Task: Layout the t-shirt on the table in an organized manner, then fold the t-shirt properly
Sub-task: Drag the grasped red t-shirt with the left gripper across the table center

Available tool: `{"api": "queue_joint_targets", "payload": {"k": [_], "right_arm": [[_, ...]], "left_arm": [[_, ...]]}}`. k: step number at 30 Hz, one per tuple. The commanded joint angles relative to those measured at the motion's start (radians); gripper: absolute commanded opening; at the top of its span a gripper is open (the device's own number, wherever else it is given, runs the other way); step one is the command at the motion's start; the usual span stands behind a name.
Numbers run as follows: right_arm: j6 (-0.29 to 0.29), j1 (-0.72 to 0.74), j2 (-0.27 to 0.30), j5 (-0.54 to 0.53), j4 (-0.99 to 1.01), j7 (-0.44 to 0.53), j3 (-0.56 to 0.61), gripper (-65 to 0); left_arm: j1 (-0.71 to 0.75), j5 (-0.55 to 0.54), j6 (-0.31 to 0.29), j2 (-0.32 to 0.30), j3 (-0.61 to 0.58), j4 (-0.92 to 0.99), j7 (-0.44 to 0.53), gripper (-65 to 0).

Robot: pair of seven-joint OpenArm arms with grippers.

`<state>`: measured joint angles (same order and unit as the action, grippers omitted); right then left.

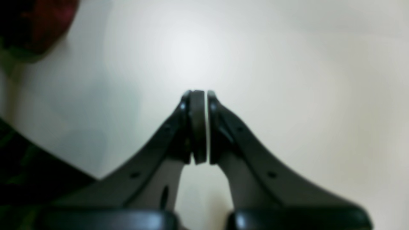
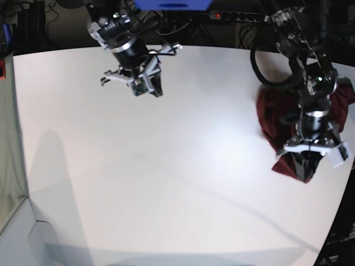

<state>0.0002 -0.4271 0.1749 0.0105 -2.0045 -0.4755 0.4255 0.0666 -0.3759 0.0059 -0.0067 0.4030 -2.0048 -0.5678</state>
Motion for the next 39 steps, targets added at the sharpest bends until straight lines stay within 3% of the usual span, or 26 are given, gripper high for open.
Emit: {"api": "queue_joint_targets", "payload": {"k": [1,9,18,24,39], "right_arm": [[0.001,0.000,-0.002,-0.004,-0.017,0.025,-0.012,-65.0],[0.001,0.000,-0.005,-0.004,-0.017,0.025,-0.138,-65.0],[0.001,0.000,-0.007,-0.004,-0.017,0.024,-0.262,-65.0],[0.001,0.000,-0.048,-0.004,-0.017,0.024,-0.359,-65.0],[0.004,0.020,-0.102,-0.005,-0.017,0.025,-0.673,-65.0]], "left_arm": [[-0.027,-0.010,-0.002,-0.016,-0.036,-0.020,0.029,-64.6],[-0.219,-0.004,-0.002,-0.006,-0.260,-0.007,0.027,-64.6],[-0.451,-0.001,-0.002,0.024,-0.365,0.016,0.027,-64.6],[-0.572,-0.007,-0.002,0.024,-0.418,0.017,0.025,-64.6],[-0.422,-0.008,-0.004,0.027,-0.671,0.094,0.035,-64.6]]}}
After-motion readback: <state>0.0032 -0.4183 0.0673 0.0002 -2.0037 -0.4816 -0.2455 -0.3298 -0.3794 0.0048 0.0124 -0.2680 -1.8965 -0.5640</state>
